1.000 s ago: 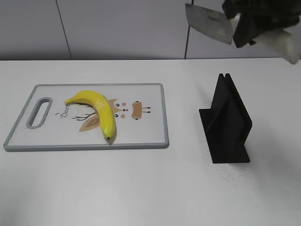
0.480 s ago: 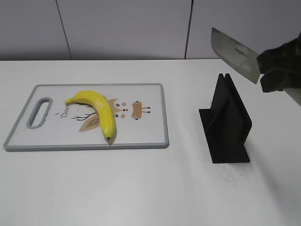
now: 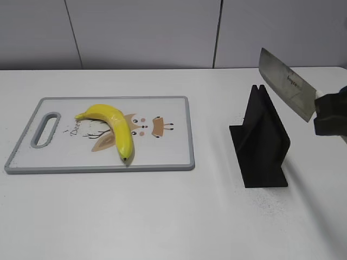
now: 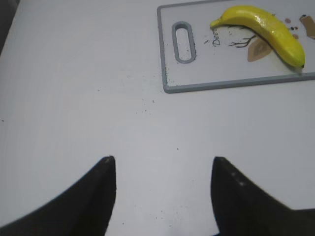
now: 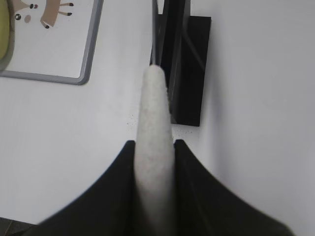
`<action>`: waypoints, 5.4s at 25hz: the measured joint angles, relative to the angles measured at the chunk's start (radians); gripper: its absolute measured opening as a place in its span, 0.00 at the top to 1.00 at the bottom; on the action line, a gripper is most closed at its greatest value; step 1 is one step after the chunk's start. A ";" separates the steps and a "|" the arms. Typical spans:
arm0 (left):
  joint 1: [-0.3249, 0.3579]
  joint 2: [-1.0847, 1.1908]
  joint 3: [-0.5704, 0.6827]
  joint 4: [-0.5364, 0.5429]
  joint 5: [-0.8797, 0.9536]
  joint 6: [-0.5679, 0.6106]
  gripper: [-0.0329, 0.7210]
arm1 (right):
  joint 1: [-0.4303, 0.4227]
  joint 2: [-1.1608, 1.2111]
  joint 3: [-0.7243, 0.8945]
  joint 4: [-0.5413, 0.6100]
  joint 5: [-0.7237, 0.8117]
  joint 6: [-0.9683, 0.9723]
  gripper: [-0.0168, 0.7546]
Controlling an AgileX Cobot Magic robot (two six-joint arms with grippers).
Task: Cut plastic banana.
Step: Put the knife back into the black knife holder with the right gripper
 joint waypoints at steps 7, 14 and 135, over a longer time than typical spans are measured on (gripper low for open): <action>0.000 -0.122 0.047 -0.009 0.004 0.000 0.18 | 0.000 -0.006 0.078 0.000 -0.115 0.048 0.77; 0.000 -0.122 0.126 -0.084 -0.037 -0.016 0.18 | 0.000 0.002 0.083 -0.040 -0.206 0.104 0.77; 0.001 -0.122 0.163 -0.056 -0.140 -0.082 0.26 | -0.258 -1.091 0.321 0.136 0.269 -0.461 0.24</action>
